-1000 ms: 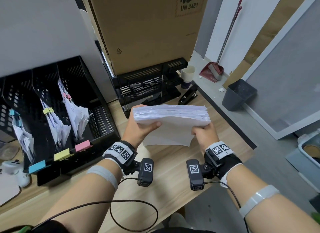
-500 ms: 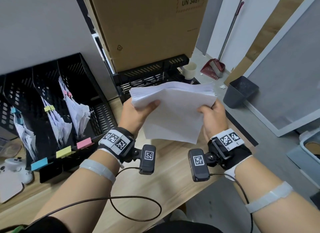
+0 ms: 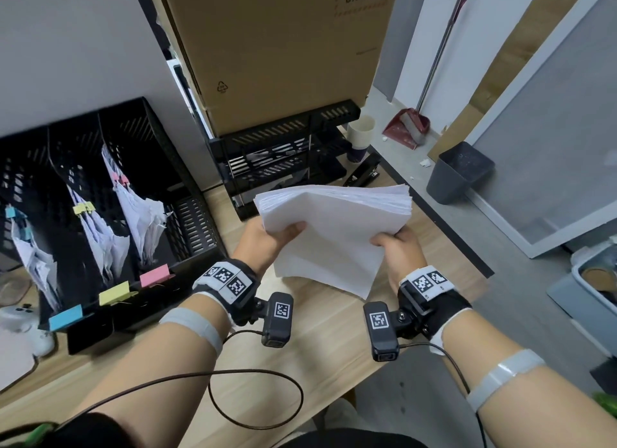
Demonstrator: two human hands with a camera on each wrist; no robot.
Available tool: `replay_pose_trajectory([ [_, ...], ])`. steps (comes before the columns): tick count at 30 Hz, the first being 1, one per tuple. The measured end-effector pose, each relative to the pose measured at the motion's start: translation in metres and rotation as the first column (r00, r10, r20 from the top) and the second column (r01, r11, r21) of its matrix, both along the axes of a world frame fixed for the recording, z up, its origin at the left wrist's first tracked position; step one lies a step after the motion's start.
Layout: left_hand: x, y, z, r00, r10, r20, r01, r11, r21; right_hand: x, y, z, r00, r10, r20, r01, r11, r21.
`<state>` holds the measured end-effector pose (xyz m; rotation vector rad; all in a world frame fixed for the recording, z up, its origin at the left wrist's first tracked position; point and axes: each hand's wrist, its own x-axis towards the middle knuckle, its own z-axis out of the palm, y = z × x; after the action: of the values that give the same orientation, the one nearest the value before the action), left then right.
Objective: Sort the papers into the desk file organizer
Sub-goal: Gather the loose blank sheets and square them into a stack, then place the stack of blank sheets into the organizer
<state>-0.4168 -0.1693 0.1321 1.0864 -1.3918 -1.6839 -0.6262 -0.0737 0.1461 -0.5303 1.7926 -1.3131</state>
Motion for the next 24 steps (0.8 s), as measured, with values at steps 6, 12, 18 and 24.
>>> replay_pose_trajectory([
  [6,0.006,0.006,-0.031,0.996,-0.088,0.027,0.085,0.992,0.095,0.001,0.017,-0.025,0.994,0.109,0.004,-0.107,0.971,0.215],
  [12,0.009,-0.001,-0.04,0.994,-0.062,0.087,0.048,0.987,0.153,-0.003,0.019,-0.019,0.921,0.381,-0.08,-0.339,0.886,0.317],
  [18,0.014,-0.021,0.0,0.998,-0.063,0.021,0.061,0.994,0.092,0.002,0.015,0.022,0.75,0.655,-0.094,-0.586,0.723,0.367],
  [24,0.039,-0.032,0.029,0.991,0.07,0.111,-0.075,0.997,0.037,0.022,-0.011,0.047,0.658,0.69,-0.302,-0.559,0.716,0.418],
])
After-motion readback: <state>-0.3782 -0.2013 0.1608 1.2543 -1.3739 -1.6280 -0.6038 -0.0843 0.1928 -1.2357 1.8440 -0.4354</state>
